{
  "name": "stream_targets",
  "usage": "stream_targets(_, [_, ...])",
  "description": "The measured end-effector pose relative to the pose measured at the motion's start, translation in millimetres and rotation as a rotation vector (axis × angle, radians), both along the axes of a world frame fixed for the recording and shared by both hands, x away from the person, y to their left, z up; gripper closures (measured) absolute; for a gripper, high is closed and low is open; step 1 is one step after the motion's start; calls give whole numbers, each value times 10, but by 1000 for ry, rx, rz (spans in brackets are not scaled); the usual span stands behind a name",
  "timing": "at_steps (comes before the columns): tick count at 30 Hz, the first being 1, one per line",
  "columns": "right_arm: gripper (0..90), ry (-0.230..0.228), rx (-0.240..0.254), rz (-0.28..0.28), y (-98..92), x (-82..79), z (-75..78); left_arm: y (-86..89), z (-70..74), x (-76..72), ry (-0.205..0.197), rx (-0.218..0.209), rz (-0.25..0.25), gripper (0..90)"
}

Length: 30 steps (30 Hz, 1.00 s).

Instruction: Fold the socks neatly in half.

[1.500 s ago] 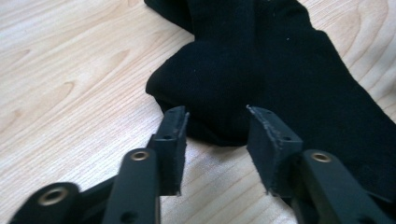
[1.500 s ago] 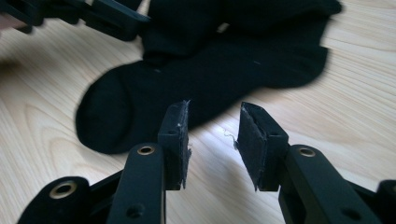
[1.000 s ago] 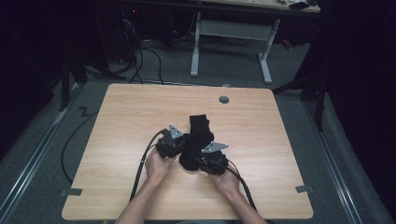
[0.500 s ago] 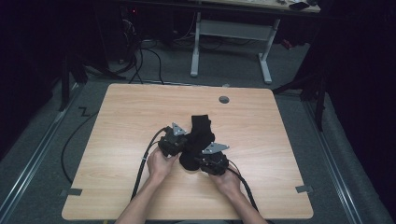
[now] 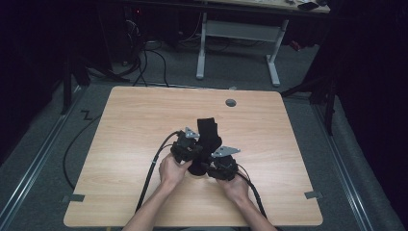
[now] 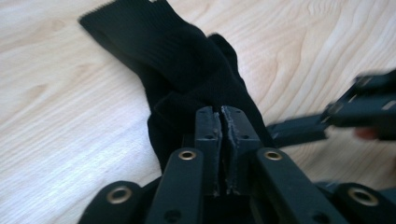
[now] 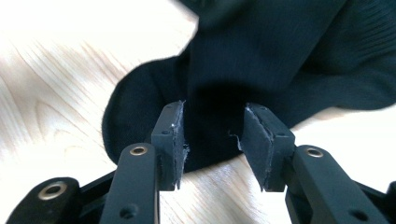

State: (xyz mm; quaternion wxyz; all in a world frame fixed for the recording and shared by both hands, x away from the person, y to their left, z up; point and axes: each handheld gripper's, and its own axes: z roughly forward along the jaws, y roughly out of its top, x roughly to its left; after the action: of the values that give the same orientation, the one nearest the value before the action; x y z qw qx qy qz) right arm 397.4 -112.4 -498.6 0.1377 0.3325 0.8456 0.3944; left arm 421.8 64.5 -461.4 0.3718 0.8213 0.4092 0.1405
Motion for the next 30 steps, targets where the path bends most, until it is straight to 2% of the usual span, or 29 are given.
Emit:
stream_targets(3, [603,-10,5,-9,-31,-17,28,13,-22,-20,-9,-5,5,724])
stream_targets(5, [621,-19,-13,-7,-36,-21,26,67,-5,-74,-32,-27,10,696])
stream_targets(6, [652,-16,-44,-3,-23,-4,-4,107,14,-113,-50,-33,14,652])
stream_targets(10, [696,-3,-56,-7,-23,35,-44,180,24,-179,-76,-29,20,632])
stream_targets(13, [717,-8,-56,-10,-40,63,-49,226,-29,-208,-79,-6,24,617])
stream_targets(14, [707,-5,-51,-10,-63,87,-53,237,-89,-228,-78,24,28,608])
stream_targets(18, [672,-2,-71,-18,-93,142,-34,247,-190,-242,-65,57,51,588])
stream_targets(23, [639,1,-85,-36,-117,202,-21,256,-308,-299,-68,71,72,546])
stream_targets(28, [641,12,-62,-59,-167,256,-31,230,-388,-336,-58,94,62,535])
stream_targets(30, [654,20,-56,-63,-183,265,-21,234,-397,-341,-57,80,66,534])
